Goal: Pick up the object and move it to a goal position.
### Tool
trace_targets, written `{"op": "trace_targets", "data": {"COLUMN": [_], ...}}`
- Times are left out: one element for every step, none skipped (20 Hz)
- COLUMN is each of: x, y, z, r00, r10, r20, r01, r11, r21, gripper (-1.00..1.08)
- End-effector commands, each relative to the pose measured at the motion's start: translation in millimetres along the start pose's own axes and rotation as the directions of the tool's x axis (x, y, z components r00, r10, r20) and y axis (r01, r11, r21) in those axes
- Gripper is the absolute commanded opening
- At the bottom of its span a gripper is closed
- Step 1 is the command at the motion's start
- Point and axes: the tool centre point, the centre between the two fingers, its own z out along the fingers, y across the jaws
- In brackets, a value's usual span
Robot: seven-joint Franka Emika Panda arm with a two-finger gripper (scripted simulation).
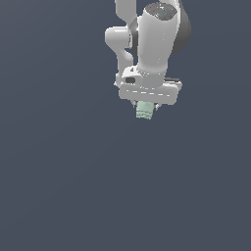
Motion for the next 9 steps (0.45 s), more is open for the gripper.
{"op": "trace_targets", "data": {"x": [2.3,3.2,3.9,4.6,5.1,5.6,5.9,6.1,6.2], "y": [-0.9,-1.3,-1.6,-1.9,-2.1,-2.2,-2.4,-2.5,-2.5], "z": [-12.1,-15.8,-19.0,-21.7,-23.9,-25.6,-26.8,-27.5,-27.8], "r00": [1.000,1.000,1.000,1.000,1.000,1.000,1.000,1.000,1.000], "r10": [0.000,0.000,0.000,0.000,0.000,0.000,0.000,0.000,0.000], "r20": [0.002,0.002,0.002,0.002,0.002,0.002,0.002,0.002,0.002], "r01": [0.000,0.000,0.000,0.000,0.000,0.000,0.000,0.000,0.000], "r11": [1.000,1.000,1.000,1.000,1.000,1.000,1.000,1.000,1.000], "r21": [-0.001,-0.001,-0.001,-0.001,-0.001,-0.001,-0.001,-0.001,-0.001], "gripper": [-1.00,-1.00,-1.00,-1.00,-1.00,-1.00,-1.00,-1.00,-1.00]}}
